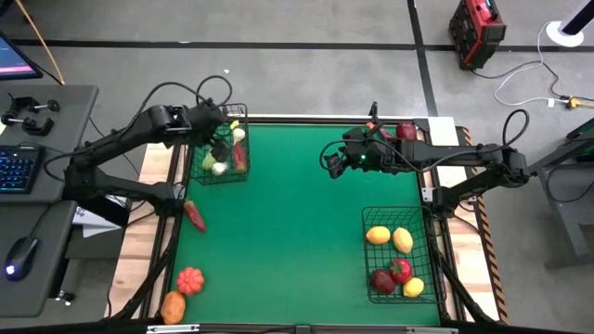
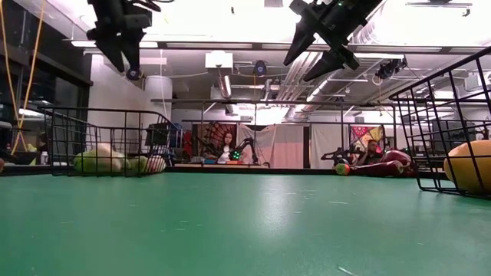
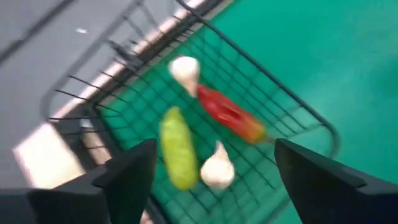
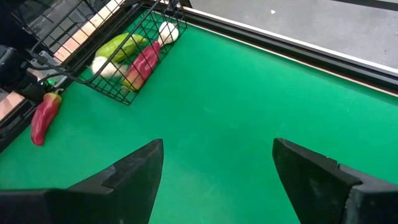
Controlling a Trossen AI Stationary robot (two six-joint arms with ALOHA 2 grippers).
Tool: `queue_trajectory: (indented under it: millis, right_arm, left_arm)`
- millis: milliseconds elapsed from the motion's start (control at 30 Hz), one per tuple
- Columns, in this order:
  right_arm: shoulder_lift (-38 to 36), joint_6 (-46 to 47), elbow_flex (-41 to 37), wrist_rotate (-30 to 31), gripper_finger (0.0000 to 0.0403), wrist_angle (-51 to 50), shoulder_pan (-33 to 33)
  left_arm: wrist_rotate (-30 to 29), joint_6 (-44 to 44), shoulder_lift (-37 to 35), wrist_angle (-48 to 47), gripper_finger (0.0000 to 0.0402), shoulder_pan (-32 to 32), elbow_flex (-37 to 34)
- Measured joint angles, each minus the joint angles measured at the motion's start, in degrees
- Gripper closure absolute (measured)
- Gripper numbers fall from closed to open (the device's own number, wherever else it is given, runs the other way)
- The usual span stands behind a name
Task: Sort produce into baskets
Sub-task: Put the bottom red chili pepper into the top black wire basket
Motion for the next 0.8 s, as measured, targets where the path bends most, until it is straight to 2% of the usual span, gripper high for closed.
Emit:
queue_trajectory:
  millis: [133, 200, 267, 367, 467, 600, 700, 800]
  right_arm:
    - [0.0, 0.0, 0.0, -1.0, 0.0108, -0.5, 0.0]
    - [0.0, -0.1, 0.0, -1.6, 0.0108, -0.9, 0.0]
    - [0.0, 0.0, 0.0, -1.8, 0.0108, -1.4, 0.0]
    - [0.0, 0.0, 0.0, -2.2, 0.0108, -2.7, 0.2]
    - [0.0, -0.1, 0.0, -2.2, 0.0108, -3.5, 0.9]
    - [0.0, 0.0, 0.0, -2.2, 0.0108, -3.9, 2.1]
    - [0.0, -0.1, 0.0, -2.1, 0.0108, -3.9, 2.9]
    - [0.0, -0.1, 0.0, -1.5, 0.0108, -3.9, 3.3]
  left_arm:
    - [8.9, -3.8, -0.8, 0.1, 0.0075, -2.3, 0.0]
    - [10.7, -7.7, -1.1, 0.2, 0.0074, -5.6, 0.0]
    - [10.4, -12.5, -1.5, 0.2, 0.0074, -10.5, 0.0]
    - [6.2, -22.2, -1.5, 0.2, 0.0074, -19.9, 0.0]
    - [-0.4, -35.1, -0.8, 0.2, 0.0074, -30.3, -0.8]
    - [-6.0, -57.4, 1.4, 0.1, 0.0074, -43.7, -6.3]
    - [-5.6, -74.3, 4.2, 0.1, 0.0074, -52.0, -12.5]
    - [0.1, -87.7, 8.0, 1.0, 0.0074, -58.4, -18.1]
